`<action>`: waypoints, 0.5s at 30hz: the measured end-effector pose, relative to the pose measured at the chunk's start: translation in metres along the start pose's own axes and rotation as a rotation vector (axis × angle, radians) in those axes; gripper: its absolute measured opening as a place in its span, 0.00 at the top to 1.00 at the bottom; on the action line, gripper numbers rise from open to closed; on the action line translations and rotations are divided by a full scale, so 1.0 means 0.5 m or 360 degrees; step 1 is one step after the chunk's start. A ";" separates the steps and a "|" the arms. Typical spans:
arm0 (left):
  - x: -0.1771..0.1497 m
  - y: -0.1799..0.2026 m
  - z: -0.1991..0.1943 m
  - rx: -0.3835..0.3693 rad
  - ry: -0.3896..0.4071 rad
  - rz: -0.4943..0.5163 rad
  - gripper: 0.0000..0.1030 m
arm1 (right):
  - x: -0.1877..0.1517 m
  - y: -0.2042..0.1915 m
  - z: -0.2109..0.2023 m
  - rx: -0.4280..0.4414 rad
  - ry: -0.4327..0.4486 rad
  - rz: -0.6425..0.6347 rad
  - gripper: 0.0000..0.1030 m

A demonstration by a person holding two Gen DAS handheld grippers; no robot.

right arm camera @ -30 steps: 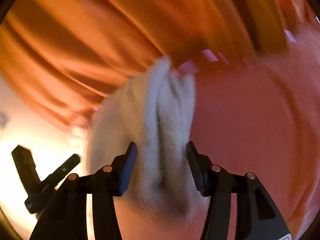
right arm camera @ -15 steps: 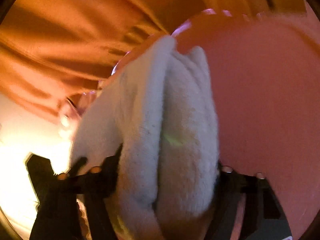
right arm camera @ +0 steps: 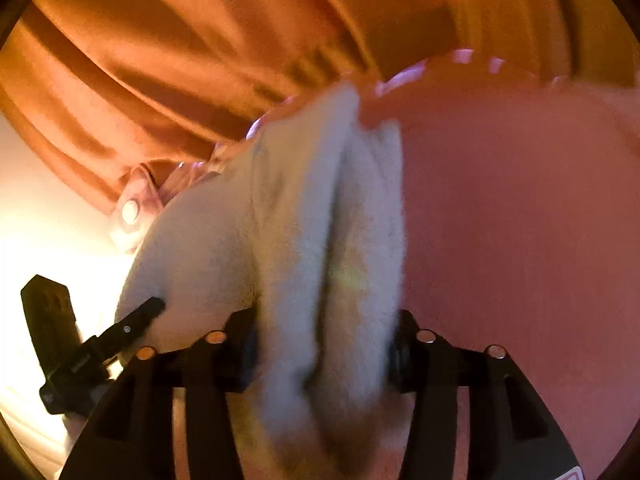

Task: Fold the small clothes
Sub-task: 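Lay the bundle flat and open both tools to release it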

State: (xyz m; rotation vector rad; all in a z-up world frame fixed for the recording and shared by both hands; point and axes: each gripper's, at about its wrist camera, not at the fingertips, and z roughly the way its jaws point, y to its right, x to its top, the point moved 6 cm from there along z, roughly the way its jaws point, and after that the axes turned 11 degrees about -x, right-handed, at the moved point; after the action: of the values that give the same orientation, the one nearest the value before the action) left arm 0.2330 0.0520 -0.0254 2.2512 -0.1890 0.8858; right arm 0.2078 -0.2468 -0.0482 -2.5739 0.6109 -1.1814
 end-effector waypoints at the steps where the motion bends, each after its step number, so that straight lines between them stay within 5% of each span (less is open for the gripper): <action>1: 0.004 0.006 -0.014 0.0030 0.0042 0.0011 0.43 | 0.007 -0.010 -0.034 -0.0049 0.0099 -0.0045 0.57; 4: -0.005 0.017 -0.017 0.0188 0.0037 0.0103 0.41 | 0.000 -0.051 -0.088 -0.0102 0.0235 -0.0179 0.68; 8: -0.009 0.033 -0.007 0.0336 0.0002 0.0261 0.40 | -0.049 -0.041 -0.009 -0.0320 0.0019 -0.0352 0.70; 13: -0.019 0.062 -0.049 0.0440 0.0029 0.0355 0.41 | -0.040 -0.062 -0.100 -0.0294 0.0190 -0.0346 0.73; 15: -0.032 0.069 -0.049 0.0449 0.0017 0.0370 0.40 | -0.069 -0.051 -0.064 -0.0374 0.0069 -0.0390 0.73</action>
State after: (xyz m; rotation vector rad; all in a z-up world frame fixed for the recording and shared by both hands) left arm 0.1951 0.0408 -0.0037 2.5205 -0.3449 1.1050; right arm 0.1700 -0.2096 -0.0404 -2.8955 0.4788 -1.3133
